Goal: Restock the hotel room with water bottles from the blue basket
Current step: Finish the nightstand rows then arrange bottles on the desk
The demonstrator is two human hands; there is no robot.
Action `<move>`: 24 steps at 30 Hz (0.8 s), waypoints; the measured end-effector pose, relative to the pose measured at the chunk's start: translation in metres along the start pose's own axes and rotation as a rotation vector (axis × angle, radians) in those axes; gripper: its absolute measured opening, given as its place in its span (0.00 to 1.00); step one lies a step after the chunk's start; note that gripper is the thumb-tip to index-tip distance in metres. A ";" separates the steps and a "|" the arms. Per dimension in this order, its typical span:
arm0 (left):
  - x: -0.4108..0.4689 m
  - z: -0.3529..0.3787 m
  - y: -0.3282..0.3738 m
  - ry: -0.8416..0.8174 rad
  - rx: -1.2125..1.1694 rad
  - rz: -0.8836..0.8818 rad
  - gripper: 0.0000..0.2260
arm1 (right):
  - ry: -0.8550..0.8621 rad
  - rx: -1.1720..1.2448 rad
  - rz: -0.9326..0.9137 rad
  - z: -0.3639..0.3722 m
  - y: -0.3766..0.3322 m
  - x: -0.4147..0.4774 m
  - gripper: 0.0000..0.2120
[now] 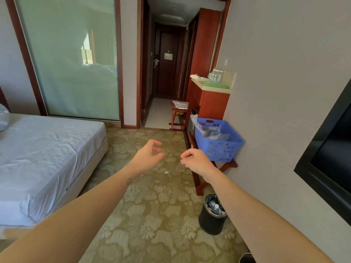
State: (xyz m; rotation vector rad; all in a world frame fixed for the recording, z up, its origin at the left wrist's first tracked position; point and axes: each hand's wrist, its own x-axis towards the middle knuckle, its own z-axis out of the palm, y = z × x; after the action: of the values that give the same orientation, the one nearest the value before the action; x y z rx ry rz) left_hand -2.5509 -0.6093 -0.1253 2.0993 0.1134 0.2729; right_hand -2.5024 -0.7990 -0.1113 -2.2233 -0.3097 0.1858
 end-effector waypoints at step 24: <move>0.222 -0.084 -0.054 -0.022 0.052 0.056 0.20 | 0.071 0.049 -0.031 0.051 -0.061 0.206 0.04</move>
State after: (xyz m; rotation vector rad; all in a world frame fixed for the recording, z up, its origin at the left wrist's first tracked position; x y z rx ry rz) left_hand -2.3538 -0.4691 -0.0968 2.1590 0.0494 0.2823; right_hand -2.3273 -0.6653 -0.1006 -2.1702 -0.2977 0.0962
